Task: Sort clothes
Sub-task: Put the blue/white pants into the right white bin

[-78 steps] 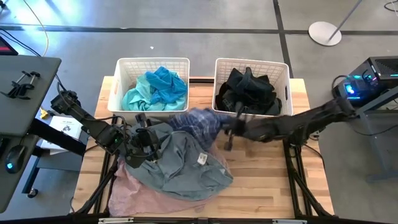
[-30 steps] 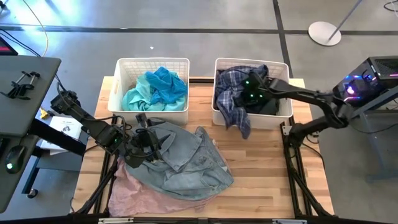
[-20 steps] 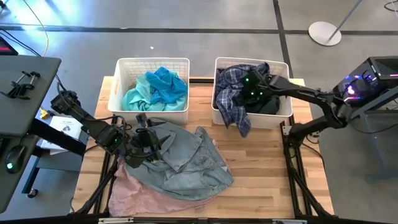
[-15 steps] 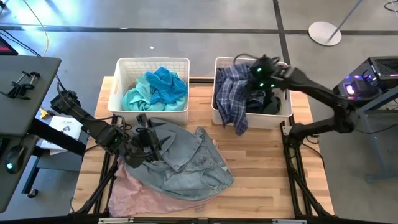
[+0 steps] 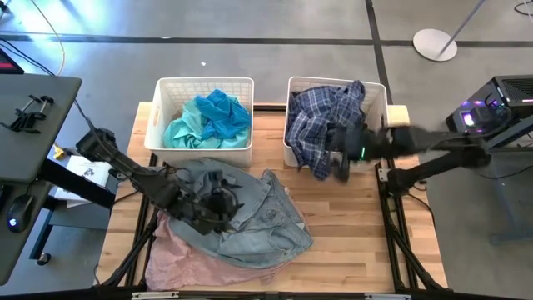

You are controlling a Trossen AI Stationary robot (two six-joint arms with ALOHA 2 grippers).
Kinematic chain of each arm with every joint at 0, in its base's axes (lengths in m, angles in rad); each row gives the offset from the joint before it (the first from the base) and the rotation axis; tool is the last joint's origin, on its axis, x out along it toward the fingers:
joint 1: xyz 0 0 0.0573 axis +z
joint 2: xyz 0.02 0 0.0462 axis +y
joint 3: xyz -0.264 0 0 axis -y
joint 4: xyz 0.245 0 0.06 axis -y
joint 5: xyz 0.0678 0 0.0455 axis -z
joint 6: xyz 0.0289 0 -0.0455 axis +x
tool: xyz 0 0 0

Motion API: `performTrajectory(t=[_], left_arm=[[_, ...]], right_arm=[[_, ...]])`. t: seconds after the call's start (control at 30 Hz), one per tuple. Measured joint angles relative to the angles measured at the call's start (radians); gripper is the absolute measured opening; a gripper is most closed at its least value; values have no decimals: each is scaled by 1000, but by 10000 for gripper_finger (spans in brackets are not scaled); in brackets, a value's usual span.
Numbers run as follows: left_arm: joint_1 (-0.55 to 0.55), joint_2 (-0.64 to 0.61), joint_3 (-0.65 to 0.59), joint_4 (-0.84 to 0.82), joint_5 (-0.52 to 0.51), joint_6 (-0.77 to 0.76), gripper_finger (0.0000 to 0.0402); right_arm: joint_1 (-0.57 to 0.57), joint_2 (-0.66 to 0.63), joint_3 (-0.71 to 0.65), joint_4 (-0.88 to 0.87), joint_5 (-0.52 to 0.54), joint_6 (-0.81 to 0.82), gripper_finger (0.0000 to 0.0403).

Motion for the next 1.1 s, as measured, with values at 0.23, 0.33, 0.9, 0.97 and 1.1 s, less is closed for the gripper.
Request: performTrajectory(t=[0.23, 0.33, 0.9, 0.97, 1.1], left_arm=[[0, 56, 0, 39, -68, 2, 247], [0, 59, 0, 36, -94, 2, 247], [1, 57, 0, 63, -154, 36, 247], [1, 53, 0, 74, -160, 54, 247], [1, 51, 0, 94, -175, 100, 247]], right_arm=[[405, 69, -276, 207, 250, 307, 216], [464, 140, -402, 308, 451, 489, 215], [296, 496, -247, 573, 880, 331, 15], [288, 471, -190, 569, 907, 278, 15], [296, 381, -66, 562, 994, 64, 7]])
